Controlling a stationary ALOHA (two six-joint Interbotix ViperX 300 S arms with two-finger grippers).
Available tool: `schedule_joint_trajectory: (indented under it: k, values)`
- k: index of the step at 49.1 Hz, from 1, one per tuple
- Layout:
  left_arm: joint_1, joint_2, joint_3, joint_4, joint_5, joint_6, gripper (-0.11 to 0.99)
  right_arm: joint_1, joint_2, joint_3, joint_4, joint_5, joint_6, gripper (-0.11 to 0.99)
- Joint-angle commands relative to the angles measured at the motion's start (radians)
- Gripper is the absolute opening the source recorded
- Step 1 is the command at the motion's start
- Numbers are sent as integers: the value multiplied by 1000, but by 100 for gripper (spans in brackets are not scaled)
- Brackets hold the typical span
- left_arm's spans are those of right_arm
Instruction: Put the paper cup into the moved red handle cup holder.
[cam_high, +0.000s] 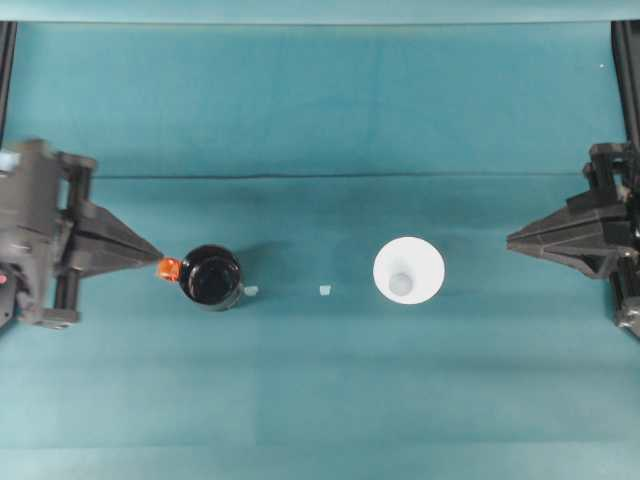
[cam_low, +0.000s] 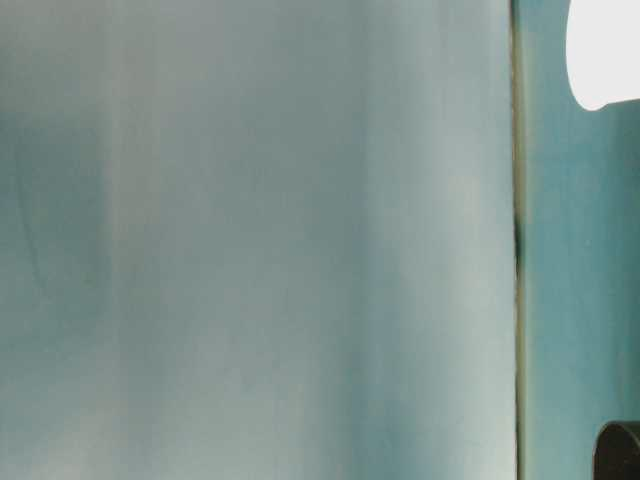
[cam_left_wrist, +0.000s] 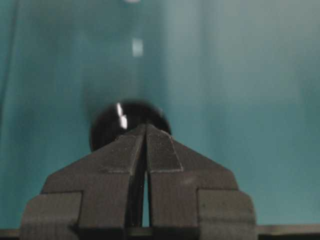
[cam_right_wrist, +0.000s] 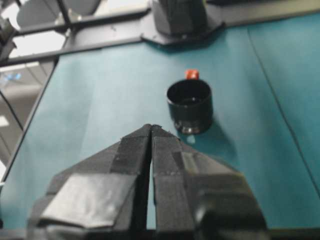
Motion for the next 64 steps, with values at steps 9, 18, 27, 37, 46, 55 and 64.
schedule_joint_trajectory:
  k: [9, 18, 27, 37, 46, 55, 64]
  values:
    - [0, 186, -86, 9, 169, 6, 2, 5, 8, -21, 3, 9, 14, -9]
    - [5, 261, -126, 15, 227, 12, 2, 5, 8, -21, 3, 20, 14, -9]
    - [17, 265, -129, 17, 235, 11, 2, 5, 8, -21, 2, 40, 14, -9]
    - [55, 261, -120, 15, 253, 18, 3, 5, 8, -21, 3, 48, 14, -9]
    - [83, 259, -94, 17, 241, 25, 39, 5, 8, -21, 3, 49, 14, -9]
    - [86, 285, -72, 15, 207, 25, 91, -6, 8, -20, 3, 57, 14, -9]
    - [86, 347, -52, 17, 123, 25, 97, -9, 8, -18, 3, 80, 15, -9]
